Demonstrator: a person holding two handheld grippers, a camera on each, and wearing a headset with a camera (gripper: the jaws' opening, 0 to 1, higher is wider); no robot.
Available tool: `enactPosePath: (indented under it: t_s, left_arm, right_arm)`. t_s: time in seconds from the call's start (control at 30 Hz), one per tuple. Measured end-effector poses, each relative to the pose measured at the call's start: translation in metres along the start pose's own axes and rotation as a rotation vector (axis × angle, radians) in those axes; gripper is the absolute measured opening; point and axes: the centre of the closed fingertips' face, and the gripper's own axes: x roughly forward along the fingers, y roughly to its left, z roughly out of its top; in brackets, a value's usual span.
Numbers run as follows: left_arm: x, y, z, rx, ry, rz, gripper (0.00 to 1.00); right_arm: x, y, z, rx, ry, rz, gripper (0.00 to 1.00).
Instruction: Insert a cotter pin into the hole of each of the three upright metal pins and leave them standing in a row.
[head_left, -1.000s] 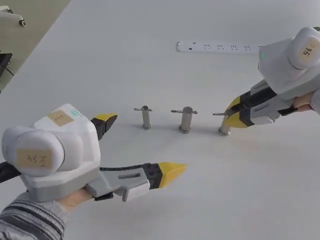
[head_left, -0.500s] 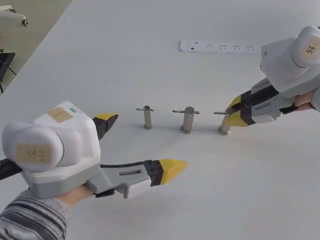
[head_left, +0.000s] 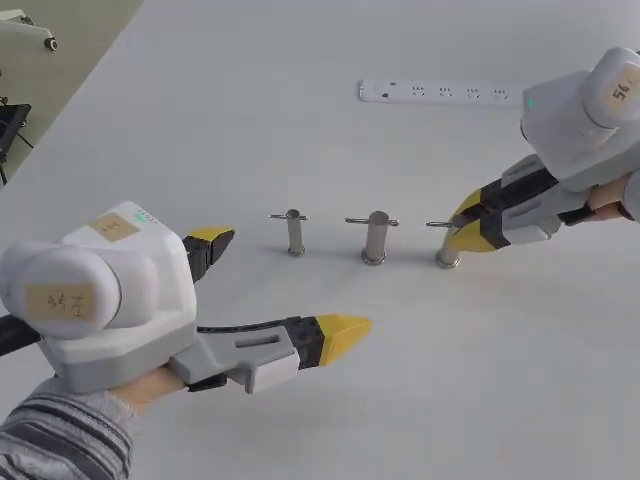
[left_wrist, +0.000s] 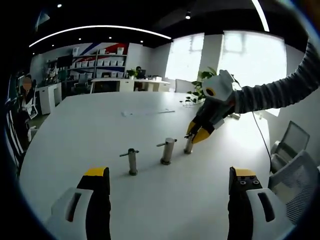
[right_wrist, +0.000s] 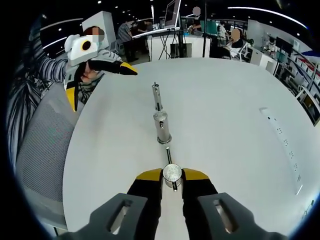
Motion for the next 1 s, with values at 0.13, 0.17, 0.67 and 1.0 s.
enactPosePath:
  t_s: [0.13, 0.17, 0.67, 1.0]
  left_arm:
    - [0.000, -0.001, 0.000, -0.002, 0.003, -0.005, 0.98]
    - [0.000, -0.001, 0.000, -0.002, 0.005, -0.006, 0.98]
    - [-0.001, 0.009, 0.008, -0.018, 0.001, 0.014, 0.97]
    - [-0.001, 0.012, 0.017, -0.056, -0.012, 0.019, 0.95]
  right_arm:
    - [0.000, 0.001, -0.001, -0.020, 0.005, -0.007, 0.17]
    - [0.000, 0.000, -0.001, -0.017, 0.002, -0.012, 0.18]
    - [-0.033, 0.008, 0.014, 0.217, -0.217, -0.188, 0.54]
    - [-0.046, 0.029, 0.018, 0.372, -0.331, -0.290, 0.66]
